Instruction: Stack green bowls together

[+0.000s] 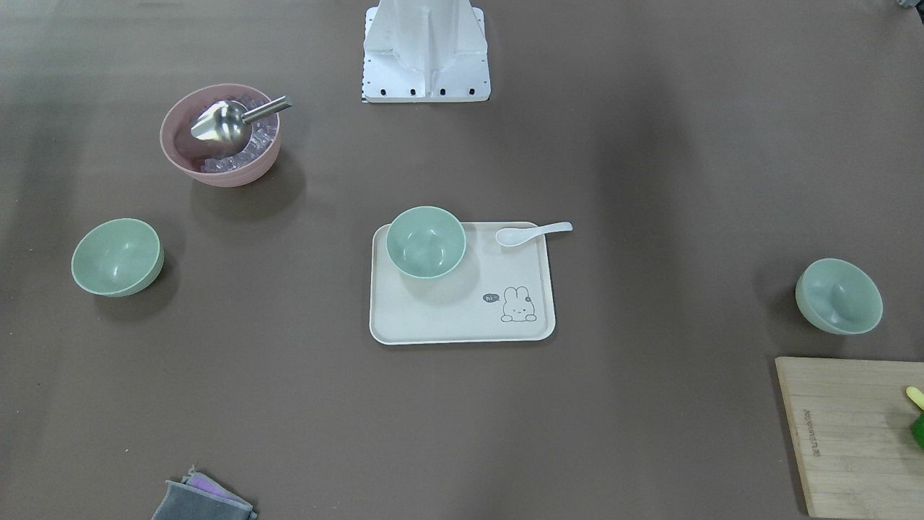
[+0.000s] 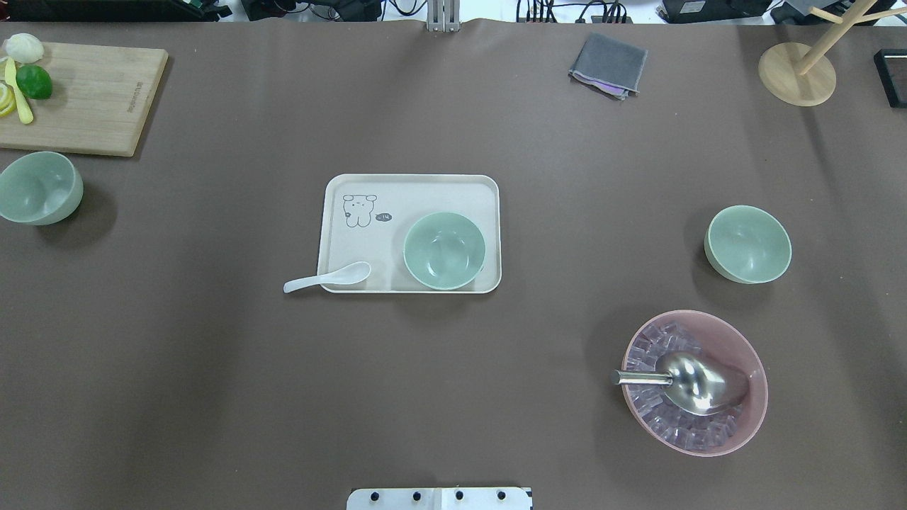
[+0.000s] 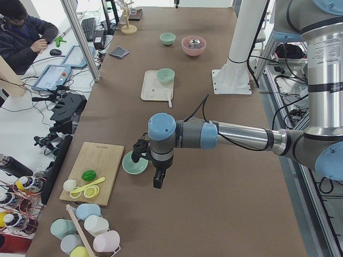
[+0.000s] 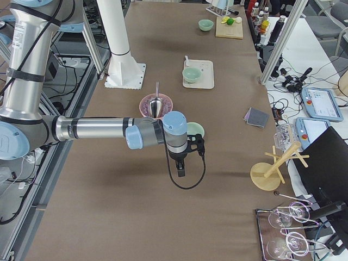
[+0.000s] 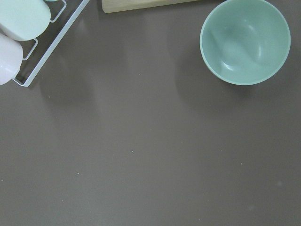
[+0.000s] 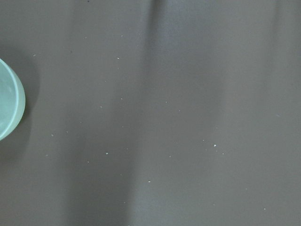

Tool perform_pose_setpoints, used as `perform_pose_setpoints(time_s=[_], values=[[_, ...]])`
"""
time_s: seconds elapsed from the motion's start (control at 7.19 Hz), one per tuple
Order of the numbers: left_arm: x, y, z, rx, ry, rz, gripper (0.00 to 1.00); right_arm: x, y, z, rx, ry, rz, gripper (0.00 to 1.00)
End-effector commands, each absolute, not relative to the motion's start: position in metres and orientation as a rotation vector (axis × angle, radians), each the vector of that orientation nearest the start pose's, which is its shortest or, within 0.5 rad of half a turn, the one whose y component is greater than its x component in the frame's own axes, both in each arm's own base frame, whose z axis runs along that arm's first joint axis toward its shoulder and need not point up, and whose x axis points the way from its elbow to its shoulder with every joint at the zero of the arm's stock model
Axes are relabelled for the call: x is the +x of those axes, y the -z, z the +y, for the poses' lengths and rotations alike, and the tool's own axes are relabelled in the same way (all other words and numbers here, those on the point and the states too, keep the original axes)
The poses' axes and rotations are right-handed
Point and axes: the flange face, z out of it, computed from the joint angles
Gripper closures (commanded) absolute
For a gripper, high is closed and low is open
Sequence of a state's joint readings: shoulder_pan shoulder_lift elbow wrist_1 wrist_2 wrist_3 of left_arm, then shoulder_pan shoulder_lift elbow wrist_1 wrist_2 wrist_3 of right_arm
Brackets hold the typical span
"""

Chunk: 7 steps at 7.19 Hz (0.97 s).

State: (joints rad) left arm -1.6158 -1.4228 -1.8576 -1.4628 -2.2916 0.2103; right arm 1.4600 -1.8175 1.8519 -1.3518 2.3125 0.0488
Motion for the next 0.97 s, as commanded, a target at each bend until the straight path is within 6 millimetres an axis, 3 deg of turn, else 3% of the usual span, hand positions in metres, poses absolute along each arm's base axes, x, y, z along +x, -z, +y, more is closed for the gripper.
perform_pose_setpoints(time_s=[0.0, 0.28, 0.42, 0.56, 0.84], values=[[-0.087, -0.583, -0.433, 0.173, -0.189, 0.710, 0.02, 0.022, -0.601, -0.411, 0.331, 0.198, -0.748, 0.00], [-0.088, -0.554, -0.450, 0.358, -0.251, 0.682, 0.02, 0.024, -0.593, -0.418, 0.416, 0.219, -0.734, 0.00], [-0.089, -0.555, -0.456, 0.476, -0.281, 0.661, 0.02, 0.022, -0.589, -0.433, 0.400, 0.187, -0.753, 0.00], [-0.088, -0.569, -0.464, 0.438, -0.200, 0.690, 0.02, 0.023, -0.594, -0.428, 0.407, 0.189, -0.754, 0.00], [-0.088, -0.575, -0.465, 0.439, -0.192, 0.692, 0.02, 0.023, -0.604, -0.426, 0.425, 0.197, -0.760, 0.00]])
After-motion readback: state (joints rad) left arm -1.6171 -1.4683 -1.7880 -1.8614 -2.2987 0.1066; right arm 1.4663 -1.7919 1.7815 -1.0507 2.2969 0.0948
